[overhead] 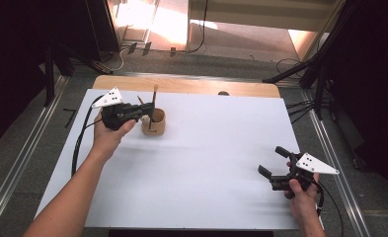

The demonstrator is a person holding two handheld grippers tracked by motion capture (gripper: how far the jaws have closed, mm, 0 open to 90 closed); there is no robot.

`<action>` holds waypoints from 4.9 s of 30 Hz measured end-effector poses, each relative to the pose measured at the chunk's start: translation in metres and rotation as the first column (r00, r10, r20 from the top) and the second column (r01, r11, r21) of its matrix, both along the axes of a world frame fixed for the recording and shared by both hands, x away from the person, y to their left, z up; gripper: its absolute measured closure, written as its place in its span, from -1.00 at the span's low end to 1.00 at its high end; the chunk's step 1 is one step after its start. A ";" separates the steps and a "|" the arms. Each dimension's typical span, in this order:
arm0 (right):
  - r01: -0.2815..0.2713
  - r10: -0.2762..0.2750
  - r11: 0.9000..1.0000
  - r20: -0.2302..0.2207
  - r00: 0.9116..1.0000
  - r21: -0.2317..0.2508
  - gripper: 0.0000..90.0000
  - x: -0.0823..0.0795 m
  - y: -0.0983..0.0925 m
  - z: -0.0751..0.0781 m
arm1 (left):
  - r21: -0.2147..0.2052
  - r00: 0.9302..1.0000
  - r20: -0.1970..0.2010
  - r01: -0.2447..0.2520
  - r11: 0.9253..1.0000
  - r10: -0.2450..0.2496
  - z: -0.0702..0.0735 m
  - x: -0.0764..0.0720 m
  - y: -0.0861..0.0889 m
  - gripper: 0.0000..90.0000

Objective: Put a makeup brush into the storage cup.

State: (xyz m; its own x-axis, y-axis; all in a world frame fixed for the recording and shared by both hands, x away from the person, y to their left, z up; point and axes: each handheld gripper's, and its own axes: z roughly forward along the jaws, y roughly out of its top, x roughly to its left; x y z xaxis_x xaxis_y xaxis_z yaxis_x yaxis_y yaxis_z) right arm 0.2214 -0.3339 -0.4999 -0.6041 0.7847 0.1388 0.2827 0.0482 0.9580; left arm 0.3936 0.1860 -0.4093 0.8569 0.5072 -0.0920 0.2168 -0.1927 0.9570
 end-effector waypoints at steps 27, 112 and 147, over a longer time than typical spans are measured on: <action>0.004 -0.004 1.000 0.003 1.000 0.002 -1.00 -0.001 -0.003 0.001 | -0.044 0.991 0.044 -0.123 0.991 0.125 -0.004 0.008 -0.017 0.89; 0.019 -0.019 1.000 0.013 1.000 0.012 -1.00 -0.001 -0.005 0.002 | -0.030 0.993 0.032 -0.113 0.993 0.113 -0.028 -0.035 0.018 -1.00; 0.018 -0.018 1.000 0.008 1.000 0.010 -1.00 0.000 -0.002 0.001 | -0.038 0.991 0.030 -0.129 0.991 0.130 -0.039 -0.078 0.054 -1.00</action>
